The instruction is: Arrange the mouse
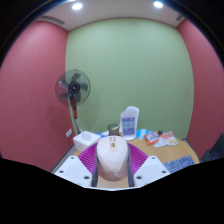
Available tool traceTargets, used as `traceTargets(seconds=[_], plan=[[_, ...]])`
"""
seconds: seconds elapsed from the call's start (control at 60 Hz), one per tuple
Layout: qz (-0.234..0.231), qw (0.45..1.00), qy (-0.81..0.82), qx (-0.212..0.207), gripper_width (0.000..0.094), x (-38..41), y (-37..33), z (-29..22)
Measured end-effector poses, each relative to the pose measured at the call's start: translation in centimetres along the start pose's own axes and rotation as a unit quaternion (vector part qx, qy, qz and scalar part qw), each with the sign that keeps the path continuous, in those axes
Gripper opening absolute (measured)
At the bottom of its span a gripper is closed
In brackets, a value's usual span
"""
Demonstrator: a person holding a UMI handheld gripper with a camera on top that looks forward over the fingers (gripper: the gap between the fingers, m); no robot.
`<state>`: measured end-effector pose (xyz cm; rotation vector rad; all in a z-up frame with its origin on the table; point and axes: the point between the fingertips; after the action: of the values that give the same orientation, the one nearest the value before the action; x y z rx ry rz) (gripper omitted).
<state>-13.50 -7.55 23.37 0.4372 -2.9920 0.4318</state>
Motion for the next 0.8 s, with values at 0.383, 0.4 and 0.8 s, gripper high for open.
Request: traceTargets(seconds=[0.383,0.4,0.8], plan=[[0.090,0.986,0.047,0.130,0.0396,-29.2,-1.7,12.5],[0.090,0.985,0.047,0.142,0.0396,-29.6,-1.7,13.6],[0.086,0.976,0.052,0.193,0.0714,-31.1,-3.0,20.6]])
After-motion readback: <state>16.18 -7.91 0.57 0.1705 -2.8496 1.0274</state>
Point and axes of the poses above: the point between the fingertips, and its own axes, seen from behind it with the camera up: x to the left, z down, y forward, the way the camera looks, and after that the axes turned 10 degrees about -z, right-handed
